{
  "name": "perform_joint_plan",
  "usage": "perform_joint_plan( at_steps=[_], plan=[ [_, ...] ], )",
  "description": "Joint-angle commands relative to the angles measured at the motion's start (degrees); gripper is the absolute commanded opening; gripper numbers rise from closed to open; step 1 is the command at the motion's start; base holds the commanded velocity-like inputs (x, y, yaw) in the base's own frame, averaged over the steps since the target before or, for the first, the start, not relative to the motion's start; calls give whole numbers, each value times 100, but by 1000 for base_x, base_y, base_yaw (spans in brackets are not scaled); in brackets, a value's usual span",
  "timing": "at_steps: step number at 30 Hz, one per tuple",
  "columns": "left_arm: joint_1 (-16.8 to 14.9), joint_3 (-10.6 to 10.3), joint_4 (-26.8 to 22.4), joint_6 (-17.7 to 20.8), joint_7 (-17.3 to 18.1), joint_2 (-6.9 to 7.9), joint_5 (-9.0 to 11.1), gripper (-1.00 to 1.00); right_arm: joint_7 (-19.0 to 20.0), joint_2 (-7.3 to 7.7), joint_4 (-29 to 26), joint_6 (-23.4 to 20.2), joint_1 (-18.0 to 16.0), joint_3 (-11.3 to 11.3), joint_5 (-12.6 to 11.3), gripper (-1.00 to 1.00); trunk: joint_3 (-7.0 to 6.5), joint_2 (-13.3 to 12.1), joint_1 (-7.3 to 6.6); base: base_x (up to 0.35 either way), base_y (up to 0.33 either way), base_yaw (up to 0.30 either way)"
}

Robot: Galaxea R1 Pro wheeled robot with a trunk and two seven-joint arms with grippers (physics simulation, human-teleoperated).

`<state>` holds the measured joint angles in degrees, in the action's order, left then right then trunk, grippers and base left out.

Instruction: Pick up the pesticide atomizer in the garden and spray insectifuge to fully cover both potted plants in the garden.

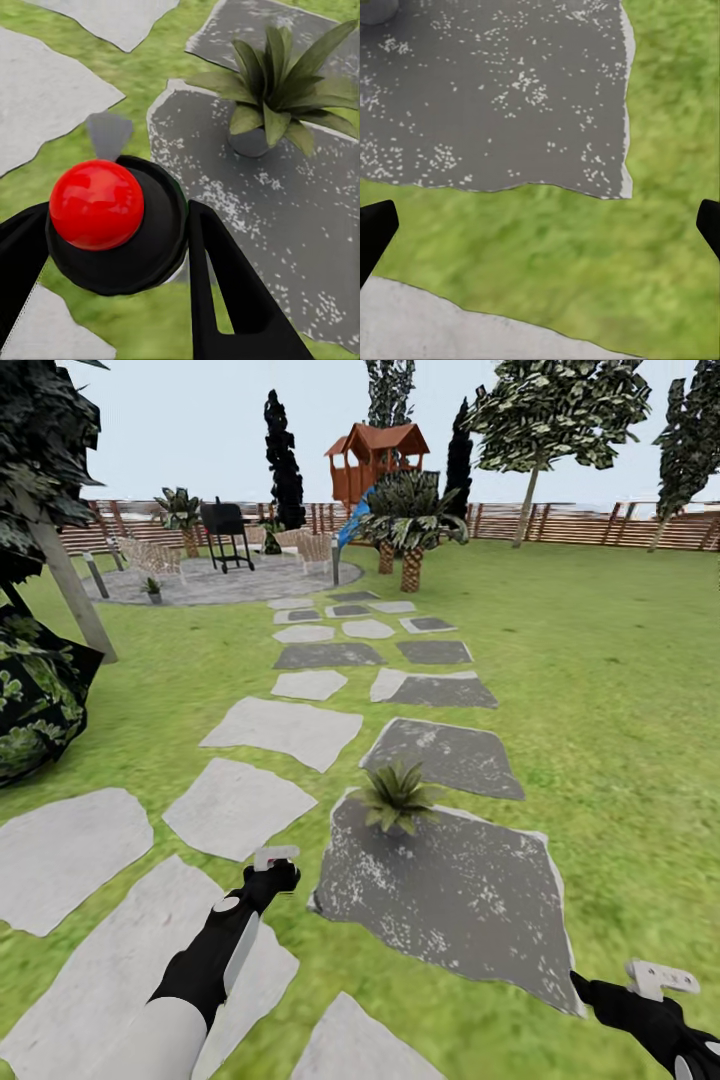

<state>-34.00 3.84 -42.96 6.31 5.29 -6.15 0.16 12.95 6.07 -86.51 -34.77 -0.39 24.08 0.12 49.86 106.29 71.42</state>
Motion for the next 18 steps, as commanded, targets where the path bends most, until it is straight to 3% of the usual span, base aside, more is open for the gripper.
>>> perform_joint_plan(
  at_steps=[1,7,18],
  plan=[
    [-2,38,-10,40,51,-9,2,-100,32,0,-6,-32,-3,9,4,100,-4,2,3,340,0,0],
    [-2,38,-10,41,51,-9,2,-100,30,0,-6,-32,0,9,4,100,-59,2,3,340,-3,0],
    [-2,30,-10,41,51,-9,2,-100,32,1,-6,-33,-1,9,2,100,-68,2,3,339,-101,0]
  ],
)
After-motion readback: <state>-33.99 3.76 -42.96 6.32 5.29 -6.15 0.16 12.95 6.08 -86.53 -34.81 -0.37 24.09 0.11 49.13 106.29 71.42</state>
